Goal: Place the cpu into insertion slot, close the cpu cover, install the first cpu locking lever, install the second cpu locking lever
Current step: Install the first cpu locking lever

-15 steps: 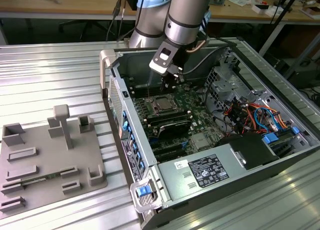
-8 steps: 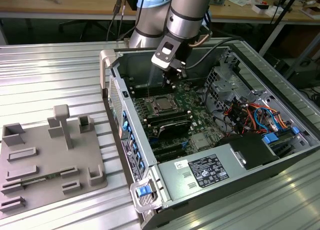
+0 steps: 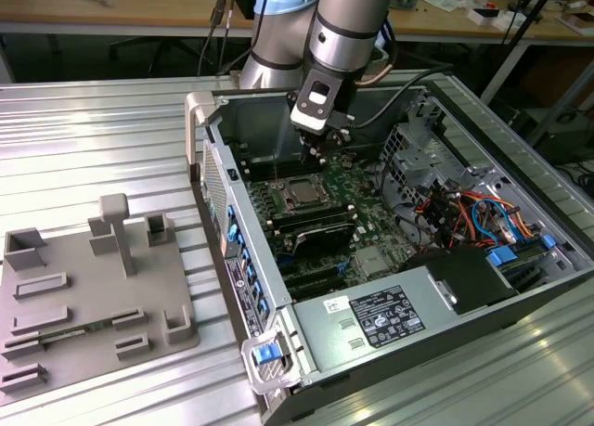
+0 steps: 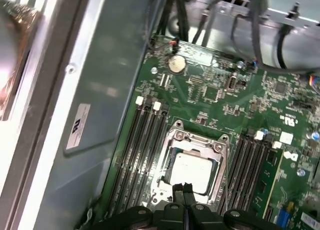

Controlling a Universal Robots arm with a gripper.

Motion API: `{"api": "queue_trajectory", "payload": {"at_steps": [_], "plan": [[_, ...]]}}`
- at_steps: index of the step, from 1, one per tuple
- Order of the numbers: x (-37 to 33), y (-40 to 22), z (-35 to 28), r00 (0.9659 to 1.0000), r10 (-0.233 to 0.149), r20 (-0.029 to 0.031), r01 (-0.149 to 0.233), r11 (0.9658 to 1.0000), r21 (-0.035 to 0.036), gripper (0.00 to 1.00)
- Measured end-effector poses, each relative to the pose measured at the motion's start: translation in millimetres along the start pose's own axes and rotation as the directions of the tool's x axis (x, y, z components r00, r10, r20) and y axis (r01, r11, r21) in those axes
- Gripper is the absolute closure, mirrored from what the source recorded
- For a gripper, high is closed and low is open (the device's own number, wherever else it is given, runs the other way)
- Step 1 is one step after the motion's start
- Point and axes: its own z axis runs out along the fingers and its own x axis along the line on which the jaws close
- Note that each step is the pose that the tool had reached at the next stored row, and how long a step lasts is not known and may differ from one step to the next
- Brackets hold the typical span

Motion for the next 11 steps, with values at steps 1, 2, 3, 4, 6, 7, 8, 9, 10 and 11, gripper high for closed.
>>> {"api": "queue_trajectory", "payload": {"at_steps": [1,2,3,4,6,7,8,9,10,11], "plan": [[0.0,0.0,0.0,0.9998,-0.018,-0.0004,0.018,0.9998,0.0002,0.89],[0.0,0.0,0.0,0.9991,-0.044,-0.0012,0.044,0.9991,0.0005,0.89],[0.0,0.0,0.0,0.9981,-0.062,-0.0016,0.062,0.9981,0.0008,0.89],[0.0,0.0,0.0,0.9957,-0.092,-0.0025,0.092,0.9957,0.0012,0.89],[0.0,0.0,0.0,0.9900,-0.141,-0.0038,0.141,0.9900,0.0016,0.89],[0.0,0.0,0.0,0.9870,-0.160,-0.0043,0.160,0.9870,0.0018,0.89],[0.0,0.0,0.0,0.9843,-0.177,-0.0048,0.177,0.9843,0.0018,0.89],[0.0,0.0,0.0,0.9806,-0.196,-0.0053,0.196,0.9806,0.0020,0.89],[0.0,0.0,0.0,0.9769,-0.214,-0.0059,0.214,0.9769,0.0020,0.89],[0.0,0.0,0.0,0.9727,-0.232,-0.0064,0.232,0.9727,0.0020,0.89]]}}
